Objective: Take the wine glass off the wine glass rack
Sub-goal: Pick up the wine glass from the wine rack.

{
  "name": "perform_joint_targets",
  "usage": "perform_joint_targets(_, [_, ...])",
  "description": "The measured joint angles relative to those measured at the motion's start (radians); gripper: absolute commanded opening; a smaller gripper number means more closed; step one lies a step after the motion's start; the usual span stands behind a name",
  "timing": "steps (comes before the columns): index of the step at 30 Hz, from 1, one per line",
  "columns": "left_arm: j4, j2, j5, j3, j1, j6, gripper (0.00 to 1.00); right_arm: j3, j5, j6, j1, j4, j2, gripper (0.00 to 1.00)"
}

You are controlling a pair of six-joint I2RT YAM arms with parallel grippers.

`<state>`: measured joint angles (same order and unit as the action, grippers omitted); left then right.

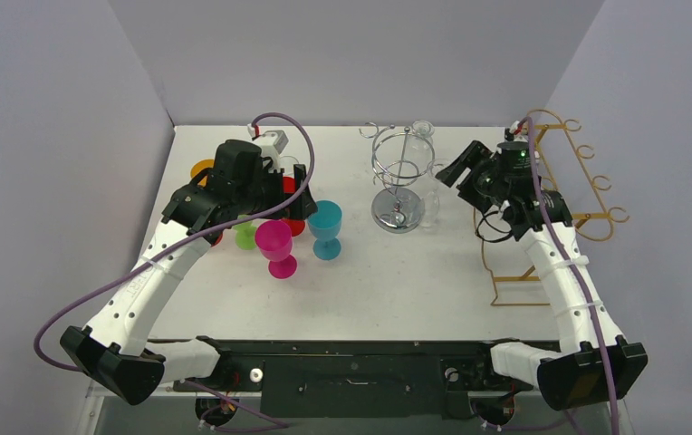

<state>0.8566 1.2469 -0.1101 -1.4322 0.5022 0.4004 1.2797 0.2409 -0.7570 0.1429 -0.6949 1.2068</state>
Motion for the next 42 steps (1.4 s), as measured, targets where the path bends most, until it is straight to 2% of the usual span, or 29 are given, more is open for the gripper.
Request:
perform_joint_targets(6, [0.0,0.0,0.0,0.0,0.0,0.005,0.96,-0.058,-0.166,-0.087,0.055,0.089,-0.046,0.59])
perform_joint_targets(10, [0.0,0.0,0.0,0.0,0.0,0.006,0.96,-0.084,-0.234,-0.119,0.063,0.127,-0.051,0.52])
perform_joint_targets(16, [0.0,-0.003,0.0,0.0,0.0,0.006,0.96,-0.101,-0.311,-0.149,0.08,0.159,-0.051,0.5])
perform_joint_targets(32, [0.0,-0.009,0.001,0.0,0.0,0.006,0.96,-0.14,-0.377,-0.18,0.116,0.25,-0.007,0.47])
perform_joint_targets(42, [0.0,-0.009,0.001,0.0,0.0,0.006,0.96,-0.162,-0.384,-0.197,0.122,0.286,0.022,0.42])
